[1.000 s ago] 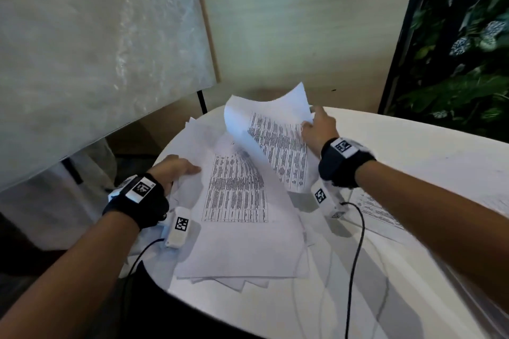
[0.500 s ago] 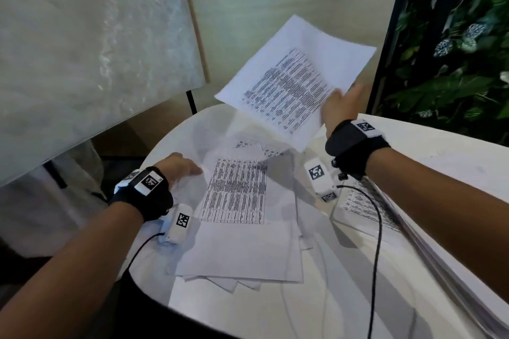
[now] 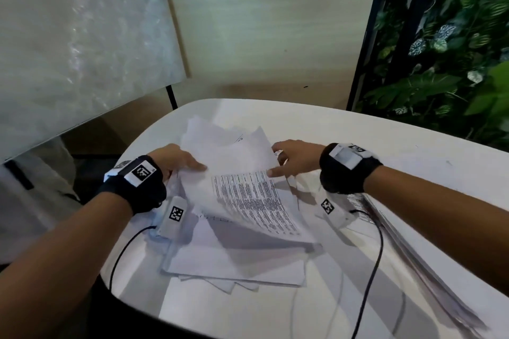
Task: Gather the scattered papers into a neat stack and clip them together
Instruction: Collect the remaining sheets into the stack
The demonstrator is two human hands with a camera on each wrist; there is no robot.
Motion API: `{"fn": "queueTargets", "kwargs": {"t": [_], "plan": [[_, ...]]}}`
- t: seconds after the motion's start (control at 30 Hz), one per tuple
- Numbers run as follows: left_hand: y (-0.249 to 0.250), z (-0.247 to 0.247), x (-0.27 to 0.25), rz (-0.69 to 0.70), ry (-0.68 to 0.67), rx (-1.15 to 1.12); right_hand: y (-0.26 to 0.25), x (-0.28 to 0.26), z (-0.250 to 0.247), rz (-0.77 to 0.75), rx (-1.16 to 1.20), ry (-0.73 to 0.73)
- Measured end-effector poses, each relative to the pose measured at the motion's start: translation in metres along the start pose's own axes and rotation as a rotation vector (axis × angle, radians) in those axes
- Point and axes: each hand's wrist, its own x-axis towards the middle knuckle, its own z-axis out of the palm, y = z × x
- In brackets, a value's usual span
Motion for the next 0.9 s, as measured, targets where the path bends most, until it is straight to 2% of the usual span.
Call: {"fn": "queueTargets", "kwargs": {"t": [0.07, 0.13, 0.2, 0.27, 0.4, 0.57, 0.67, 0.73, 0.8, 0.9], "plan": [[-0.002, -0.002, -0.001, 0.017, 0.058, 0.06, 0.012, -0.012, -0.015, -0.034, -0.117, -0.055], [0.008, 0.003, -0.029, 0.038, 0.081, -0.025, 0.026, -0.025, -0.022, -0.068, -0.249, -0.212], [0.007, 0.001, -0.035, 0.06, 0.106, -0.082, 0.034, -0.037, -0.019, -0.075, -0.391, -0.384], [0.003, -0.006, -0.036, 0.089, 0.141, -0.139, 0.035, -0.043, -0.011, -0.093, -0.506, -0.423], [-0.003, -0.011, -0.037, 0.101, 0.138, -0.204, 0.033, -0.031, -0.004, -0.19, -0.47, -0.271], [-0.015, 0.0, -0.039, 0.043, 0.068, -0.212, 0.022, -0.007, -0.002, -0.077, -0.379, -0.281], [-0.018, 0.005, -0.043, 0.035, 0.082, -0.186, 0.013, 0.004, -0.01, -0.066, -0.367, -0.243], [-0.018, 0.004, -0.046, 0.027, 0.097, -0.18, 0.003, 0.011, -0.024, -0.119, -0.385, -0.146], [-0.016, 0.003, -0.051, 0.03, 0.106, -0.185, -0.012, 0.015, -0.04, -0.219, -0.437, 0.023], [-0.008, 0.008, -0.058, 0.086, 0.099, -0.209, -0.039, 0.021, -0.048, -0.364, -0.443, 0.209]]}}
